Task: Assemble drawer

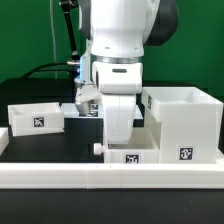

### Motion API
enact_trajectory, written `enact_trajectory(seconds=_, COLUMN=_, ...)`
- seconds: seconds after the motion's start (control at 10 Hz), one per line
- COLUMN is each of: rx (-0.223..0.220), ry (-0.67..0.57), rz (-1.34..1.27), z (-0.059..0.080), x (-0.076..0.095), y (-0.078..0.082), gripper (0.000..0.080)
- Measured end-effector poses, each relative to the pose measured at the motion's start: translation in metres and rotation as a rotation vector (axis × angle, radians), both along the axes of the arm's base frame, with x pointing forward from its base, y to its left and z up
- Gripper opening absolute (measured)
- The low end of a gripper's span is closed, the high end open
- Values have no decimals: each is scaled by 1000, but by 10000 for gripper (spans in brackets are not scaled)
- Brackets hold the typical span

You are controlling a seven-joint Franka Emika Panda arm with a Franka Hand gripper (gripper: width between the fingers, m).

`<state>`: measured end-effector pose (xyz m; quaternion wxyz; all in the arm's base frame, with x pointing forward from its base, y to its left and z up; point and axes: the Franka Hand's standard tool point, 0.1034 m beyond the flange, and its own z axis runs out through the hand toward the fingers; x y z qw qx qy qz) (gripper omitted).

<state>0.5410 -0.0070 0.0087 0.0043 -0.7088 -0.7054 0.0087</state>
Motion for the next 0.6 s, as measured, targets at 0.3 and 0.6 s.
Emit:
enact_trajectory(seconds=0.3, rx=1, ry=0, rz=19, z=-1, x=1, y=8, gripper=42)
enact_trajectory(seconds=0.6, rx=1, ry=-1, rz=16, z=-1, x=1, y=7, gripper=42)
